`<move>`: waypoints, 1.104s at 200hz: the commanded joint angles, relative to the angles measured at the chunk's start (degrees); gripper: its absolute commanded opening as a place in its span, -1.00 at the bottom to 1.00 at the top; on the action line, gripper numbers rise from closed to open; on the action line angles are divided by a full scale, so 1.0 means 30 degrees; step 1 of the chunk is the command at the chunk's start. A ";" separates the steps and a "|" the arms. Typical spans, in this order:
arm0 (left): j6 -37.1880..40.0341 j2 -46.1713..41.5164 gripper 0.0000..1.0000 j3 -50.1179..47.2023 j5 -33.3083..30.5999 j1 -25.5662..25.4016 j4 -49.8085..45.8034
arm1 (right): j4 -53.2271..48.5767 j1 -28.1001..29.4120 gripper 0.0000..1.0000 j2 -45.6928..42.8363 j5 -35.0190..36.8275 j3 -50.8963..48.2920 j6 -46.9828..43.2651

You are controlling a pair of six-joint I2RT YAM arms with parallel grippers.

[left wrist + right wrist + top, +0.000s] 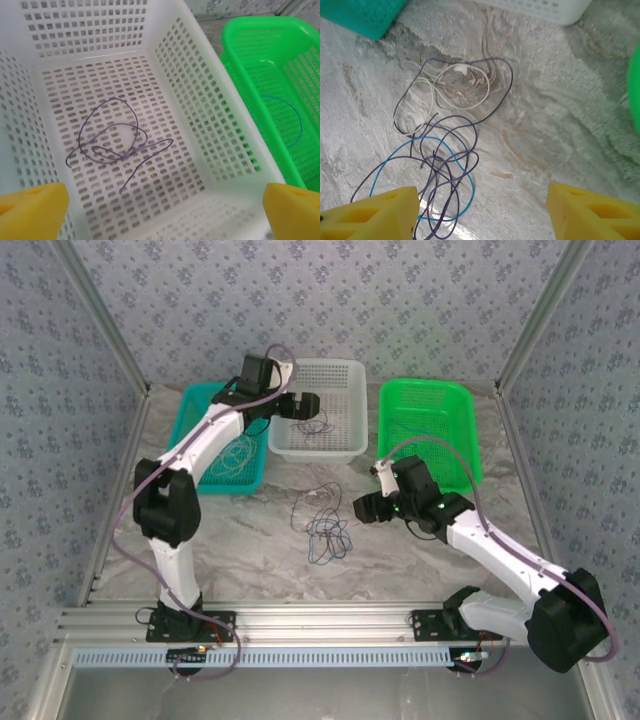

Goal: Untangle the cables

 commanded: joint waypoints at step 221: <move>-0.2675 -1.2621 0.99 -1.7042 -0.4092 -0.3020 0.6498 | -0.3138 0.2944 0.05 0.8561 -0.0545 0.3981 0.6304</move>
